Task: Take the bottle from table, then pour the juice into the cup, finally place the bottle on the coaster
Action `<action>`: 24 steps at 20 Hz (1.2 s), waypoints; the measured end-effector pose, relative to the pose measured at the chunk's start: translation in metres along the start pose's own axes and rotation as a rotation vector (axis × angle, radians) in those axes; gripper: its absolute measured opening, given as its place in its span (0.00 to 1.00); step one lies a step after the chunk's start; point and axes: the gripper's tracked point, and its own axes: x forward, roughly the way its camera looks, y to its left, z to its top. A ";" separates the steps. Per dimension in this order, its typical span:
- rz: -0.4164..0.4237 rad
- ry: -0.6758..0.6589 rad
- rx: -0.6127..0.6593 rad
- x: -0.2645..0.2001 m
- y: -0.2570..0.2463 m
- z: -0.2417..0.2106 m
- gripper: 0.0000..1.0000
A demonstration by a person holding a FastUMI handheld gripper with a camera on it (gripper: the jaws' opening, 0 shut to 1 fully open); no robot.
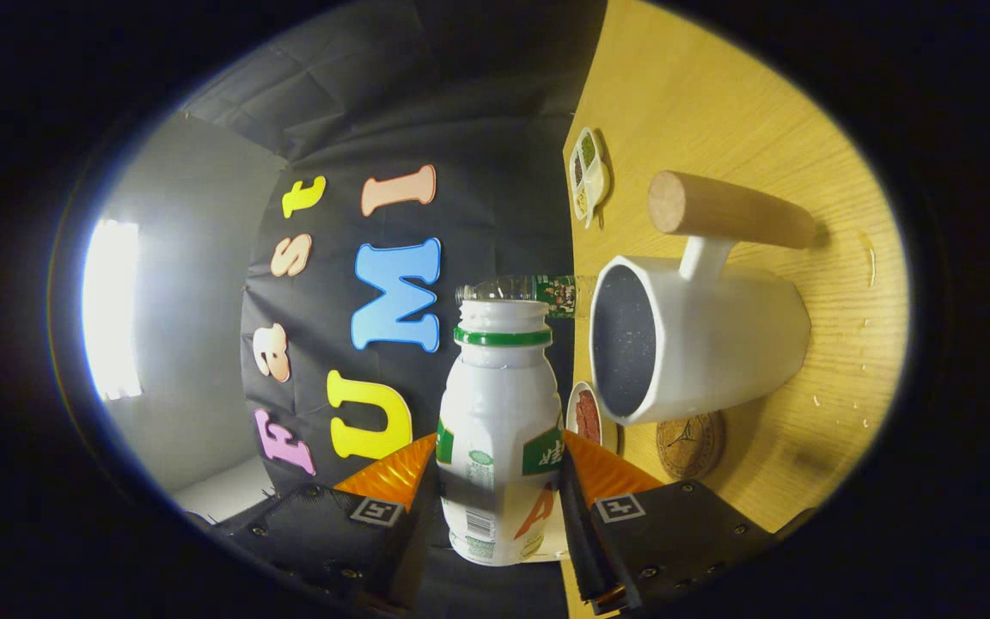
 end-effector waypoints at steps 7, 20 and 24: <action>0.015 0.008 -0.207 0.000 0.005 -0.002 0.66; -0.056 0.013 -0.622 0.011 0.008 -0.009 0.67; -0.049 0.018 -0.724 0.017 0.016 -0.014 0.67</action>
